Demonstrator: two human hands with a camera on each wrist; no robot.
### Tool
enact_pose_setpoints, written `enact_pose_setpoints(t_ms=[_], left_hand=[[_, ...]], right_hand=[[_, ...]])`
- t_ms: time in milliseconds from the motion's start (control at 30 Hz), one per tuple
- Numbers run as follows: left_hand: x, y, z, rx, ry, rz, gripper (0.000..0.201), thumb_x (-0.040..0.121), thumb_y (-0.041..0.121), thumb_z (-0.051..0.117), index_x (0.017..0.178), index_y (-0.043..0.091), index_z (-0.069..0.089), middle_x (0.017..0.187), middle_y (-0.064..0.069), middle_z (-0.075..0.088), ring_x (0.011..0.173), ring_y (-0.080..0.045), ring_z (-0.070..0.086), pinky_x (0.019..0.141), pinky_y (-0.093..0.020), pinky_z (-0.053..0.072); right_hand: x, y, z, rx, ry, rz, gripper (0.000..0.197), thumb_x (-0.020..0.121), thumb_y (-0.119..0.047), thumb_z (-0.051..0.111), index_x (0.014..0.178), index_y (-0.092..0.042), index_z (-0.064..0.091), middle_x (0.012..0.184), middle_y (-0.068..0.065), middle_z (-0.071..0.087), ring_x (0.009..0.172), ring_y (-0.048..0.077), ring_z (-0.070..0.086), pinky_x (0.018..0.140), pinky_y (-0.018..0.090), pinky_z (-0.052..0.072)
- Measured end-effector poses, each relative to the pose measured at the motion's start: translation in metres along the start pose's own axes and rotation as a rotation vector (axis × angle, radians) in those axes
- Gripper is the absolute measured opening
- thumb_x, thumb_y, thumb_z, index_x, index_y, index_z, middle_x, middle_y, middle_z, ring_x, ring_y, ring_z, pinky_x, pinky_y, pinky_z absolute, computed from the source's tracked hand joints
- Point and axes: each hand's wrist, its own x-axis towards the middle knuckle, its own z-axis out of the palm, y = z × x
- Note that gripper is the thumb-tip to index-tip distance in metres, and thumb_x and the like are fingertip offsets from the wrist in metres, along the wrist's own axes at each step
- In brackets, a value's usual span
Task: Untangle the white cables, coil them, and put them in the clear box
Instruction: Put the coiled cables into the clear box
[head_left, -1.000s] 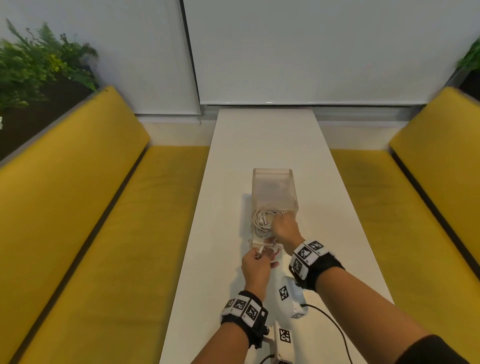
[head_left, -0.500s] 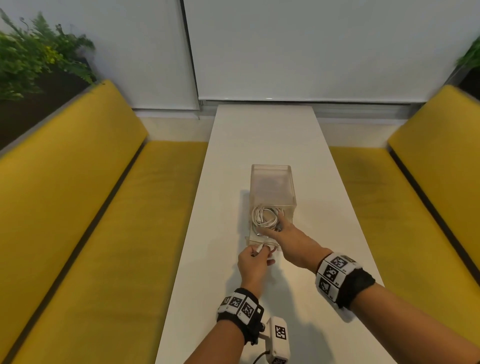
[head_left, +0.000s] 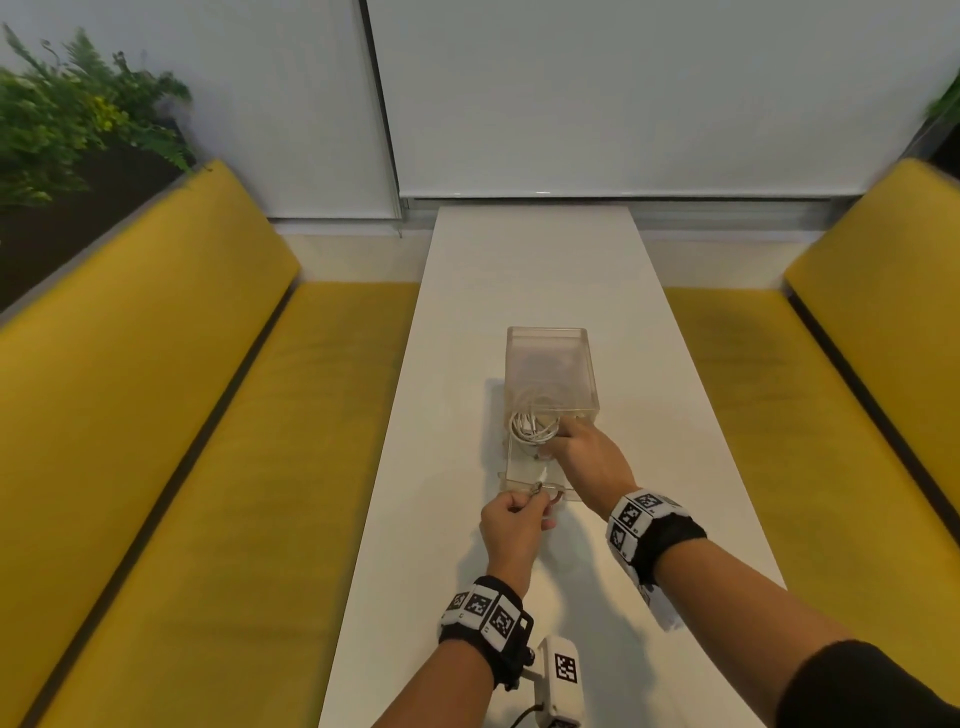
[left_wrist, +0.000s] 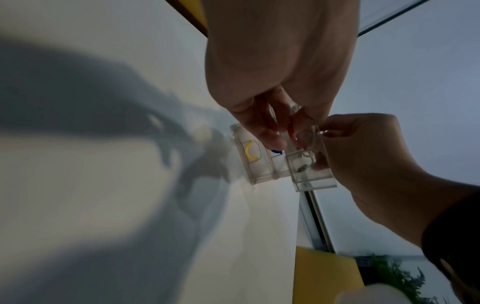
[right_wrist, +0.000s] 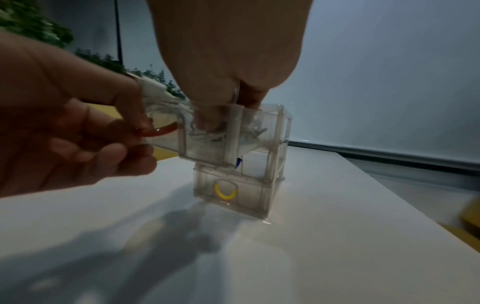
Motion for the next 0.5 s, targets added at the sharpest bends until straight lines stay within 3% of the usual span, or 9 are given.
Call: enact_pose_setpoints(t_ms=[100, 200, 300, 367, 433, 500], left_hand=[[-0.001, 0.0, 0.001, -0.01, -0.002, -0.005, 0.033, 0.084, 0.003, 0.072, 0.059, 0.011, 0.053, 0.073, -0.013, 0.072, 0.056, -0.012, 0.07, 0.066, -0.028, 0.058], [0.0, 0.001, 0.001, -0.041, -0.032, -0.015, 0.034, 0.085, 0.002, 0.073, 0.058, 0.011, 0.053, 0.075, -0.014, 0.072, 0.06, -0.013, 0.071, 0.072, -0.035, 0.061], [0.0, 0.0, 0.001, -0.051, -0.05, -0.015, 0.033, 0.085, 0.001, 0.073, 0.059, 0.009, 0.054, 0.077, -0.017, 0.072, 0.066, -0.017, 0.072, 0.07, -0.035, 0.062], [-0.001, 0.0, 0.001, -0.057, -0.057, -0.01, 0.034, 0.085, 0.001, 0.072, 0.059, 0.009, 0.053, 0.078, -0.018, 0.072, 0.068, -0.018, 0.073, 0.068, -0.033, 0.061], [-0.001, 0.0, 0.001, -0.066, -0.064, -0.012, 0.033, 0.084, 0.002, 0.075, 0.06, 0.008, 0.053, 0.079, -0.019, 0.073, 0.068, -0.017, 0.073, 0.064, -0.03, 0.06], [0.0, 0.0, 0.001, -0.068, -0.071, -0.021, 0.028, 0.083, 0.003, 0.076, 0.063, 0.005, 0.056, 0.081, -0.02, 0.074, 0.069, -0.017, 0.073, 0.064, -0.029, 0.06]], right_hand=[[0.004, -0.001, -0.002, -0.104, 0.07, 0.063, 0.04, 0.081, -0.003, 0.072, 0.113, -0.027, 0.072, 0.108, 0.0, 0.064, 0.109, 0.03, 0.049, 0.08, 0.037, 0.044], [0.006, -0.004, -0.007, -0.082, 0.046, 0.077, 0.045, 0.084, -0.003, 0.061, 0.12, -0.027, 0.068, 0.117, 0.003, 0.058, 0.114, 0.031, 0.045, 0.086, 0.039, 0.041], [0.003, 0.003, -0.016, 0.079, -0.07, -0.035, 0.037, 0.085, -0.019, 0.061, 0.121, -0.014, 0.068, 0.118, 0.01, 0.045, 0.111, 0.031, 0.047, 0.09, 0.037, 0.047], [0.0, 0.012, -0.022, 0.126, -0.129, -0.113, 0.038, 0.088, -0.028, 0.064, 0.123, -0.012, 0.067, 0.116, 0.01, 0.045, 0.107, 0.028, 0.05, 0.091, 0.037, 0.047], [-0.002, 0.019, -0.025, 0.115, -0.13, -0.153, 0.038, 0.089, -0.032, 0.068, 0.123, -0.015, 0.068, 0.114, 0.009, 0.049, 0.105, 0.026, 0.052, 0.09, 0.036, 0.047], [-0.003, 0.021, -0.024, 0.098, -0.058, -0.191, 0.029, 0.086, -0.034, 0.07, 0.109, -0.016, 0.076, 0.114, 0.008, 0.052, 0.108, 0.025, 0.051, 0.088, 0.036, 0.048]])
